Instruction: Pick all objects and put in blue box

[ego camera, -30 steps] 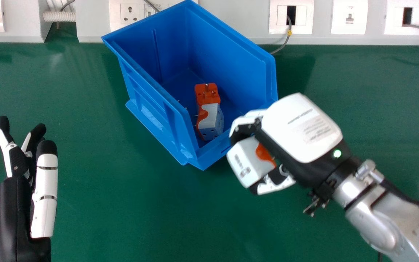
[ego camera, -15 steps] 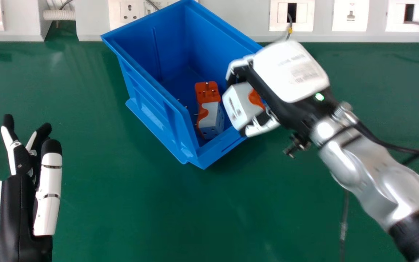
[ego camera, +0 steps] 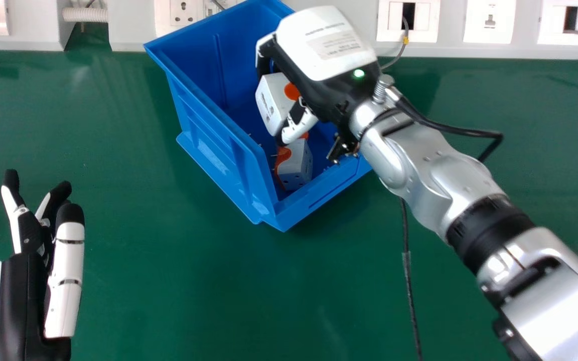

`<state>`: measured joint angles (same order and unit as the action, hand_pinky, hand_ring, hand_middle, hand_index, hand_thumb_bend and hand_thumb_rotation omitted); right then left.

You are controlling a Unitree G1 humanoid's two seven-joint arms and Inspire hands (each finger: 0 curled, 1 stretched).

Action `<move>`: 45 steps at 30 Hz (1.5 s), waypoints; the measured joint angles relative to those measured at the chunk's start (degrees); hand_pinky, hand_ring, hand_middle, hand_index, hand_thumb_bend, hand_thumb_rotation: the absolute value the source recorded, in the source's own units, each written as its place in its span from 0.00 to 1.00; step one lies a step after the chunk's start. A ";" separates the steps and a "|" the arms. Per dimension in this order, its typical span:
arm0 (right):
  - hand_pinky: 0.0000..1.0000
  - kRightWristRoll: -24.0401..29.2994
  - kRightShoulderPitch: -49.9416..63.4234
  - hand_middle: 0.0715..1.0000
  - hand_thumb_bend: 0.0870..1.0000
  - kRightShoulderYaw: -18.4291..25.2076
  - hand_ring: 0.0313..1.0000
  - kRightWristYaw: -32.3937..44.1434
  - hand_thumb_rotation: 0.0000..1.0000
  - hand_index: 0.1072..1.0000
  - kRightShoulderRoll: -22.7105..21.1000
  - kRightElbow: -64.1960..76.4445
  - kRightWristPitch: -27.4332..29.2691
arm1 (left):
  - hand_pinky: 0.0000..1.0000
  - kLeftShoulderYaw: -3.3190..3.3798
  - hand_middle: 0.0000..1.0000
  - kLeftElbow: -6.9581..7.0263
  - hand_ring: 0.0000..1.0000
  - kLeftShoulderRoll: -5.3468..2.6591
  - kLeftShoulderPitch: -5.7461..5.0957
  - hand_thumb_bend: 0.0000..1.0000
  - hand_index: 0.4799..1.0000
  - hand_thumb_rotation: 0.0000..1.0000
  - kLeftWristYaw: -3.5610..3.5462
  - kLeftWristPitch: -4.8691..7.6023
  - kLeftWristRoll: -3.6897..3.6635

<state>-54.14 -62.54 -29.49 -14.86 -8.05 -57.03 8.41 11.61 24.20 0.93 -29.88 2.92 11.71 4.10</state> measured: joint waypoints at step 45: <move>0.80 4.44 -3.97 0.94 0.44 -7.88 0.90 4.05 0.41 0.89 5.60 -10.01 -6.06 | 0.92 -0.15 0.93 0.88 0.93 -1.73 -2.24 0.32 0.84 0.91 -0.21 2.66 -1.76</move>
<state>-49.70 -66.51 -37.37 -10.81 -2.45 -67.04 2.36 11.46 25.08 -0.80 -32.12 2.71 14.36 2.34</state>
